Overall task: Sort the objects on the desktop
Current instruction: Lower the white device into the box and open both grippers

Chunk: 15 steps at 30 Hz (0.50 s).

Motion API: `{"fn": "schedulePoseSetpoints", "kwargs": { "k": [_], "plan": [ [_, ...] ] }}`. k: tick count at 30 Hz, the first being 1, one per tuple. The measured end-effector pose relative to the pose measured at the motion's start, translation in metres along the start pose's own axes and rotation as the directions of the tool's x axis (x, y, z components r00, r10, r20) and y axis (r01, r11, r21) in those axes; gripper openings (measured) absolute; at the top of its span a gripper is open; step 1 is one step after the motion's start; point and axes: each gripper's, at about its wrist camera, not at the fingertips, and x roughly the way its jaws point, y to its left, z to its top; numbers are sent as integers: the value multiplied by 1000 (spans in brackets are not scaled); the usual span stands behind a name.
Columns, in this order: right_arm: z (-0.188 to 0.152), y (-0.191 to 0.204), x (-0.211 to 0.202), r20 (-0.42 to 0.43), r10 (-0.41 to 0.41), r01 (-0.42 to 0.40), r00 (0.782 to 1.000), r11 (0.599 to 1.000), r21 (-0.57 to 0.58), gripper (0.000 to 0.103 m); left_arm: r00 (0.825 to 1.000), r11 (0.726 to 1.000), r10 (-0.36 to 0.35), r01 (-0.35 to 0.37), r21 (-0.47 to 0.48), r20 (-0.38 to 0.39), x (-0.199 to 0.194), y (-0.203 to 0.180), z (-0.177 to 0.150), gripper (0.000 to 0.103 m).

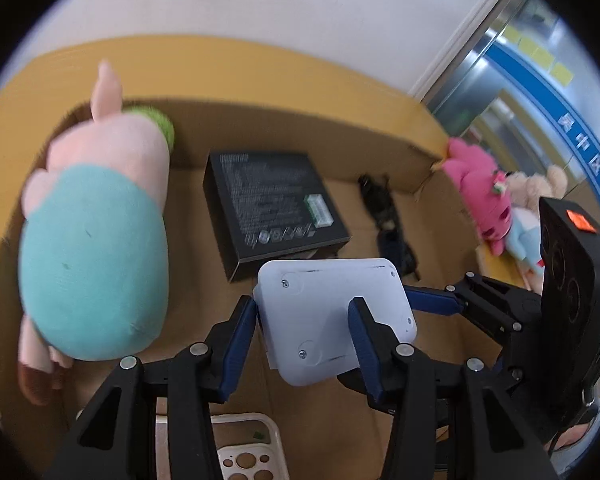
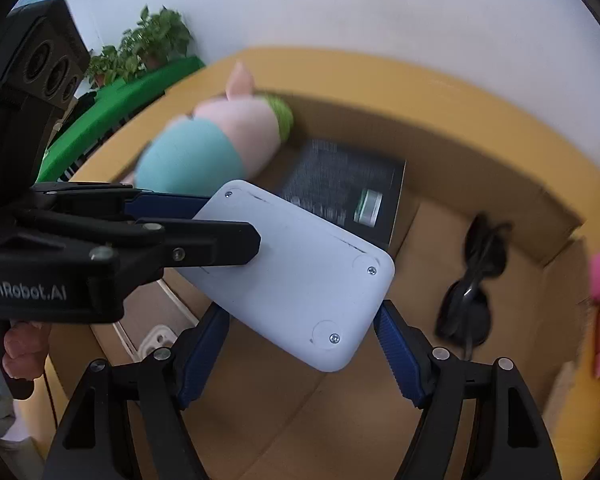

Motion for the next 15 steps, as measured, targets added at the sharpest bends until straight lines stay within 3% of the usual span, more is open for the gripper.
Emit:
{"fn": "schedulePoseSetpoints", "kwargs": {
  "k": [6, 10, 13, 15],
  "plan": [
    [-7, -10, 43, -171, 51, -43, 984, 998, 48, 74, 990, 998, 53, -56, -17, -132, 30, 4, -7, 47],
    [-9, -7, 50, -214, 32, -23, 976, 999, 43, 74, 987, 998, 18, -28, -60, -160, 32, 12, -12, 48],
    [-8, 2, 27, -169, -49, 52, 984, 999, 11, 75, 994, 995, 75, -80, -52, -83, 5, 14, -17, 48],
    [-10, 11, -4, -83, -87, 87, 993, 996, 2, 86, 995, 995, 94, -93, -38, 22, -28, 10, -24, 48]
  ]
}}
